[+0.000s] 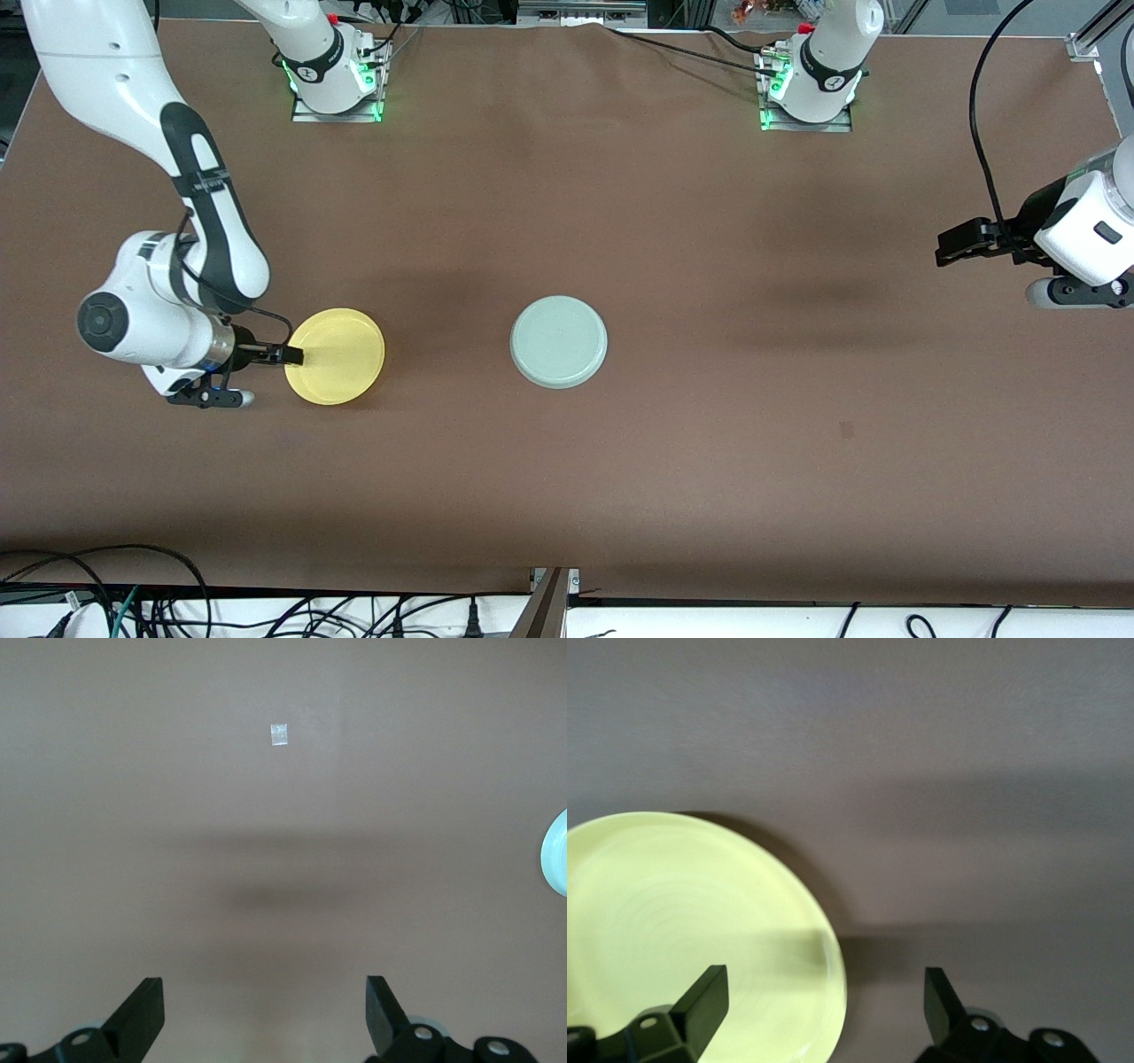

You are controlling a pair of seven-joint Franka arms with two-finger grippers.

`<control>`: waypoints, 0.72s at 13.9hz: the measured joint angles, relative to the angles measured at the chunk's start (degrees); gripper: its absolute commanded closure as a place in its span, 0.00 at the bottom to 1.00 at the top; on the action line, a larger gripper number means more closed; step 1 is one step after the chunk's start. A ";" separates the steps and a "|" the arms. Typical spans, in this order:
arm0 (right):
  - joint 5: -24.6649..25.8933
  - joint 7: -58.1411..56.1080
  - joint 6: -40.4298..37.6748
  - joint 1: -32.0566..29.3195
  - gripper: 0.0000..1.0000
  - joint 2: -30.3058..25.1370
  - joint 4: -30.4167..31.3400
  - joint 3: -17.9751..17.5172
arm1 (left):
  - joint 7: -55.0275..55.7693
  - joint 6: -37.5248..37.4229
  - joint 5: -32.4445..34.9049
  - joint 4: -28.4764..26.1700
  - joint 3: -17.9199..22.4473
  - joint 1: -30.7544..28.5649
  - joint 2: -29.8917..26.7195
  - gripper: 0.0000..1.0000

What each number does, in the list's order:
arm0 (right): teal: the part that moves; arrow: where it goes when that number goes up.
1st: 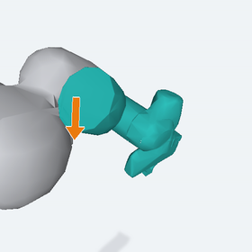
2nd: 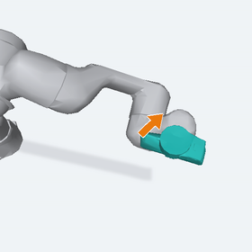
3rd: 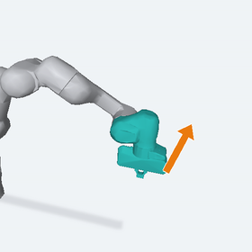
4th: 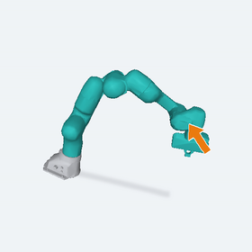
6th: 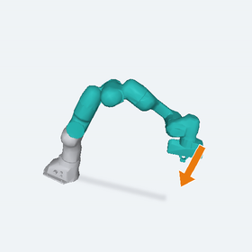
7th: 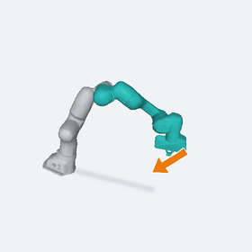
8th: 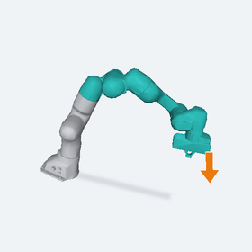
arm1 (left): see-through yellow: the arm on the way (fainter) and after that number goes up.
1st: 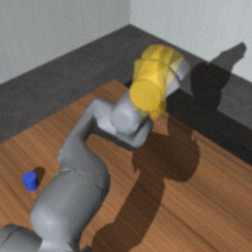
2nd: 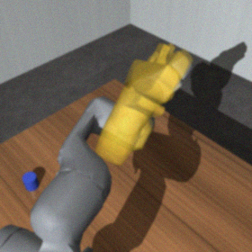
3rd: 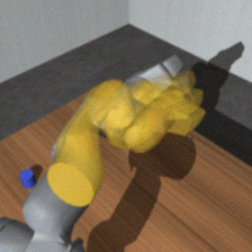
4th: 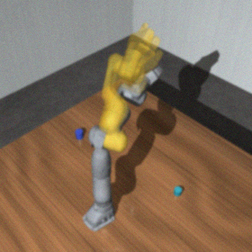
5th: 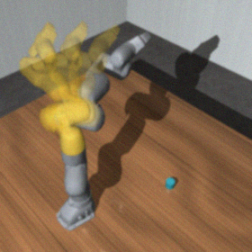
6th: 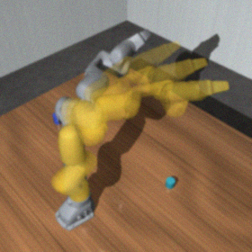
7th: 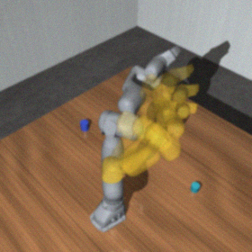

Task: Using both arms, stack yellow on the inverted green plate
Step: 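Close the right gripper on the yellow plate's rim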

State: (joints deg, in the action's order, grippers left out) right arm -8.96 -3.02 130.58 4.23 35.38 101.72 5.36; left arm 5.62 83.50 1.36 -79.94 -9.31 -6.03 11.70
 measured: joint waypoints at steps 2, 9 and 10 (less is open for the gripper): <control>-0.02 0.00 0.41 -0.06 0.81 0.58 0.61 0.01 | 0.00 0.00 0.00 0.00 0.00 0.00 0.00 0.00; -0.68 -0.69 -0.76 -0.06 1.00 -0.09 2.08 -0.10 | 0.00 0.00 0.00 0.00 0.01 0.00 0.00 0.00; -0.78 -0.69 -1.98 -0.05 1.00 -0.68 2.00 -0.16 | 0.00 0.00 0.00 0.00 0.01 0.00 0.00 0.00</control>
State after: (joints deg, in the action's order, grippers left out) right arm -9.74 -3.71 128.59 4.18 34.70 103.72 5.21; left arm 5.62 83.51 1.36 -79.94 -9.30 -6.04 11.70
